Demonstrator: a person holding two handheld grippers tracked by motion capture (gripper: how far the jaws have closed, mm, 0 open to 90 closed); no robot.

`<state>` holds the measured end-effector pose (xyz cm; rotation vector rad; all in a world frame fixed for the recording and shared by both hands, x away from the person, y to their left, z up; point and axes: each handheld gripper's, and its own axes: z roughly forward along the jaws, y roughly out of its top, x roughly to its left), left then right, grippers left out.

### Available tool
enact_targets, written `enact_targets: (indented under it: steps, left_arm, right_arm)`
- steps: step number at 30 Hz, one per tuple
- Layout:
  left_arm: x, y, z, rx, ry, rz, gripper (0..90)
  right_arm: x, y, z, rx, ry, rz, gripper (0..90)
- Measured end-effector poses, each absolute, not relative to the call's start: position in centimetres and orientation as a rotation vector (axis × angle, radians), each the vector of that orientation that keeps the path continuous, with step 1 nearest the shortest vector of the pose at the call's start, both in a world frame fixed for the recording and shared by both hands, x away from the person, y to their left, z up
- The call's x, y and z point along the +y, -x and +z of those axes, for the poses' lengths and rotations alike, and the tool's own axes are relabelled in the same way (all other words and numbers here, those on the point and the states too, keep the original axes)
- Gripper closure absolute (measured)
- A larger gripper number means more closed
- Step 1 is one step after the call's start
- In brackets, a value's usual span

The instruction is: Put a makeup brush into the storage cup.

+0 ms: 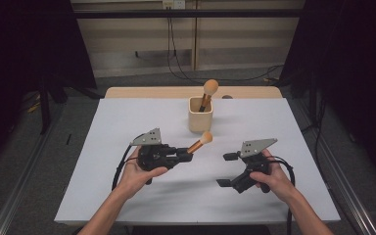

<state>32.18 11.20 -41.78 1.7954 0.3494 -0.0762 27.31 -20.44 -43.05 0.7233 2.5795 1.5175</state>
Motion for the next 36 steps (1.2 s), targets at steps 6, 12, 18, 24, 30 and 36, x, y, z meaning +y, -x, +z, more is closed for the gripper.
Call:
enact_targets:
  steps: [6,12,18,24,30,36]
  left_arm:
    - [11.1,-32.1,-41.5,0.35,-1.726,-0.087,74.1]
    - [10.8,-32.0,-41.6,0.348,-1.719,-0.077,74.1]
    - [10.6,-31.9,-41.5,0.342,-1.704,-0.07,74.1]
    - [10.4,-31.5,-41.5,0.337,-1.691,-0.065,74.1]
    - [9.9,-31.2,-41.5,0.316,-1.687,-0.065,74.1]
    - [9.7,-30.7,-41.5,0.319,-1.668,-0.037,74.1]
  right_arm:
    - [-20.4,-27.3,-43.3,2.485,-0.721,1.56,8.5]
    - [-20.8,-27.4,-42.8,2.363,-0.734,1.696,8.5]
    - [-20.3,-27.4,-42.7,2.291,-0.673,1.786,5.3]
    - [-20.1,-27.1,-42.4,2.211,-0.695,1.929,4.8]
    - [-19.5,-26.9,-42.2,2.182,-0.693,2.01,4.8]
    - [-19.3,-26.6,-42.0,2.135,-0.691,2.065,5.3]
